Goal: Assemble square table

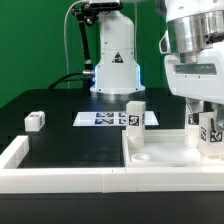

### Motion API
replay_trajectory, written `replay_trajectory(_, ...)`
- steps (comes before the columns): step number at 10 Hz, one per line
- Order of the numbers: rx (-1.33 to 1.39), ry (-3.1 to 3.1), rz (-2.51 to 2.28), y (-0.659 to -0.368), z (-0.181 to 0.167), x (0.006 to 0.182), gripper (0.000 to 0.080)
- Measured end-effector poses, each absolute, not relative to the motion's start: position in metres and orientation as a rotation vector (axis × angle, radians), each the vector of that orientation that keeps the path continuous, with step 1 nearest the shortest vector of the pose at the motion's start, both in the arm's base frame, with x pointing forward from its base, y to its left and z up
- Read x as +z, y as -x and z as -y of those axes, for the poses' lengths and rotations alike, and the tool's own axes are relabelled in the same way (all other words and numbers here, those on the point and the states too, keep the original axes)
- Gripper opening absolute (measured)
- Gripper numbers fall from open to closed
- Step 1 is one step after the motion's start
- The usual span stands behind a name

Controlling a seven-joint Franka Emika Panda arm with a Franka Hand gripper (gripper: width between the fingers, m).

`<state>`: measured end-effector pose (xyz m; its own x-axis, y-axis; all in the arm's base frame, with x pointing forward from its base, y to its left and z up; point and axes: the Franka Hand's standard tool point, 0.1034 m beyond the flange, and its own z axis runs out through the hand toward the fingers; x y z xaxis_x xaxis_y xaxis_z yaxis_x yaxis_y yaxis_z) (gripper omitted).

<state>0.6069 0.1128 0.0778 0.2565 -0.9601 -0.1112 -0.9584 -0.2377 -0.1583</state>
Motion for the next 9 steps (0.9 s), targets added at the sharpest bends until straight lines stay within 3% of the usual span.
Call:
replay_trajectory(1, -0.027, 2.412, -1.694, -0.6071, -0.1124, 0.0779, 0.0618)
replay_trajectory(2, -0.033, 2.504, -1.565, -0.6061, -0.1133, 0.0776, 0.0640)
replay_trajectory(9, -0.114, 2.930, -0.620, -0.6066, -0.1136, 0.0787, 0.0649)
